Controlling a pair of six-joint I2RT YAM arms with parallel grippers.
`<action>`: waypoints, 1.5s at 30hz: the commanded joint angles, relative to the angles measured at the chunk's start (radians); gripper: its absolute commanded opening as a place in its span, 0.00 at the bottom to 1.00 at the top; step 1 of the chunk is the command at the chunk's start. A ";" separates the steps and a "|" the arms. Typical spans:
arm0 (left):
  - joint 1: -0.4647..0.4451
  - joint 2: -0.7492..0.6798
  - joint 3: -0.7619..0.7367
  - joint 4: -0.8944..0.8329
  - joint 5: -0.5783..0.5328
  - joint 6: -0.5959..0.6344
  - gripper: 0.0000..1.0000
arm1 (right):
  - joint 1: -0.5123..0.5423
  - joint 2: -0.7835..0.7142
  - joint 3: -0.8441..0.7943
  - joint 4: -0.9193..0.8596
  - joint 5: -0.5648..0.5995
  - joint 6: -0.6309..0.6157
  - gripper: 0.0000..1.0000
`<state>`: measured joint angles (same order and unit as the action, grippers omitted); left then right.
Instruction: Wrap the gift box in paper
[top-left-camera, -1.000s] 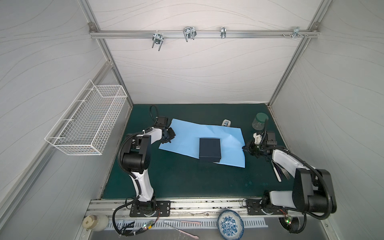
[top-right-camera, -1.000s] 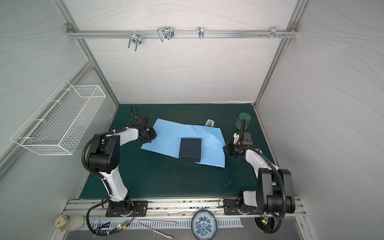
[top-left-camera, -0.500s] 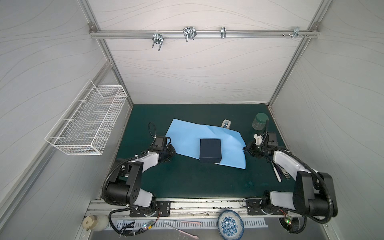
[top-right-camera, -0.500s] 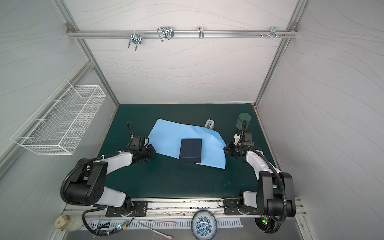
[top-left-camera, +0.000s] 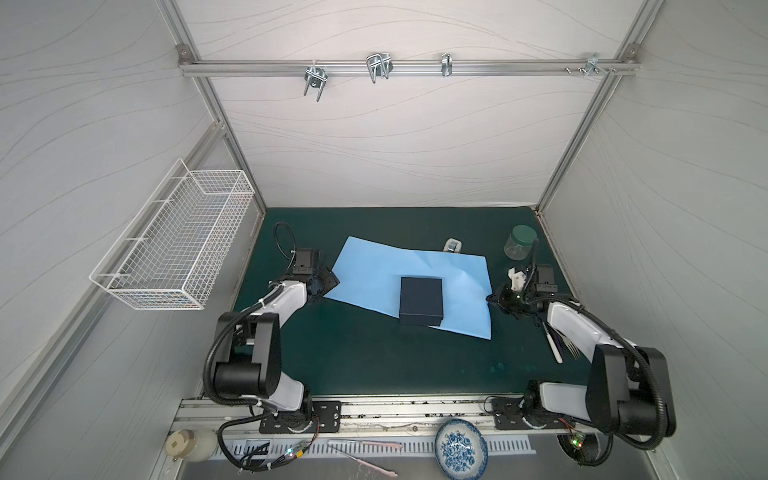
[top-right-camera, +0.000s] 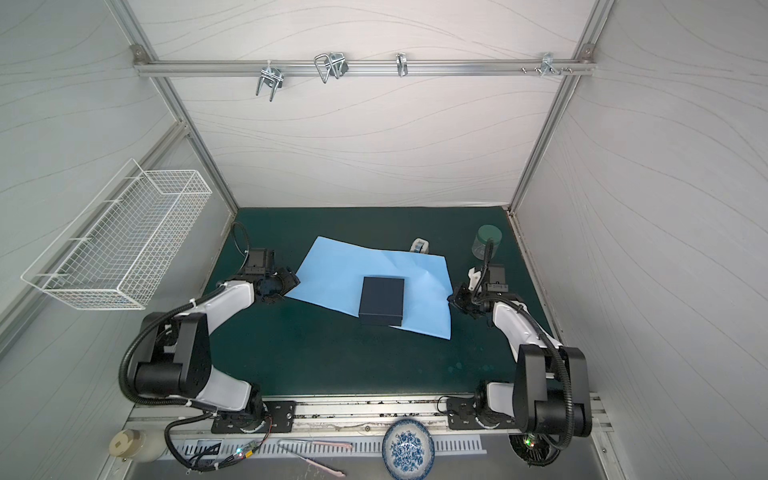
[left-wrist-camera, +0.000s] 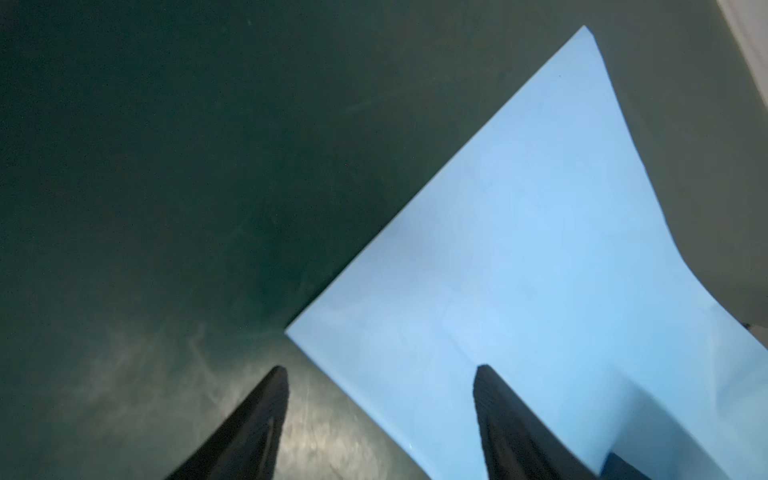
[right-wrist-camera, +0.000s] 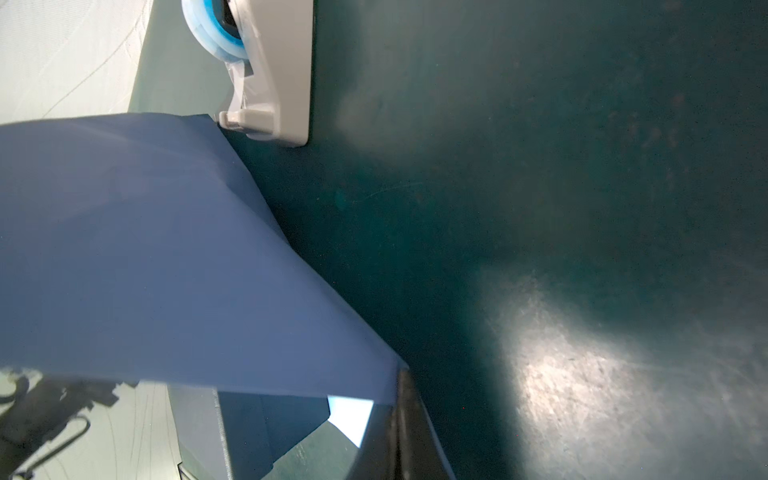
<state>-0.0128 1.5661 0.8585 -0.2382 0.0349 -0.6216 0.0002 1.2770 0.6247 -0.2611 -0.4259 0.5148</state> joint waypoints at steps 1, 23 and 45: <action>0.005 0.114 0.083 -0.062 -0.062 0.060 0.77 | -0.006 -0.016 -0.010 0.001 -0.016 -0.015 0.00; 0.002 0.133 -0.059 0.051 0.239 0.041 0.34 | -0.006 -0.009 -0.012 0.022 -0.031 0.000 0.00; -0.091 -0.275 -0.188 0.139 0.167 -0.143 0.48 | -0.166 -0.308 -0.120 -0.222 -0.098 -0.011 0.00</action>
<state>-0.0998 1.2869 0.5907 -0.1307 0.2745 -0.7223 -0.1444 0.9707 0.5041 -0.4175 -0.5499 0.5377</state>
